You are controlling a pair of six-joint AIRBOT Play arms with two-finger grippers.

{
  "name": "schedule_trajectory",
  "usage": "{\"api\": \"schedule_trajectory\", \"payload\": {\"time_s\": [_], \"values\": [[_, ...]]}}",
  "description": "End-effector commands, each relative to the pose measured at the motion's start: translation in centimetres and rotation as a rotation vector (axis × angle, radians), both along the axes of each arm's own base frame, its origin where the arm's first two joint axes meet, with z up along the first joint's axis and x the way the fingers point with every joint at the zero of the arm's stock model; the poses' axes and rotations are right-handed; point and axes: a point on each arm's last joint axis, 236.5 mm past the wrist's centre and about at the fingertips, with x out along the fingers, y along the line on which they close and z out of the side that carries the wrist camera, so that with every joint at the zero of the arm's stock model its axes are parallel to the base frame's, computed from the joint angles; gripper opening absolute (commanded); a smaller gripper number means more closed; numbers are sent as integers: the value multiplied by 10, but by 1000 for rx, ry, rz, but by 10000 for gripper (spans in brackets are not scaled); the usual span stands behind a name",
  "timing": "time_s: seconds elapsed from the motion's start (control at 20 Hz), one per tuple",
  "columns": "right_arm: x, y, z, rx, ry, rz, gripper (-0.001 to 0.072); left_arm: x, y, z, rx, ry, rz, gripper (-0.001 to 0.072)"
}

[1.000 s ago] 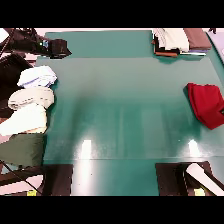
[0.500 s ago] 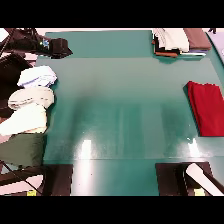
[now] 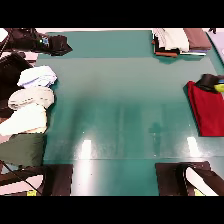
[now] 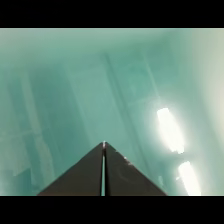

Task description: Fold the shirts.

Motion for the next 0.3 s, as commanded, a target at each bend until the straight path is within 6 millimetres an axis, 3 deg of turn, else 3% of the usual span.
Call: {"api": "schedule_trajectory", "payload": {"time_s": [0.0,0.15,0.25], "values": [[1,79,11,-1,-70,231,19,8,2,10,-18,-47,24,23],[-3,108,15,4,-97,308,19,14,3,17,-29,-77,40,23],[-4,113,15,5,-98,321,19,17,4,20,-34,-94,48,23]]}}
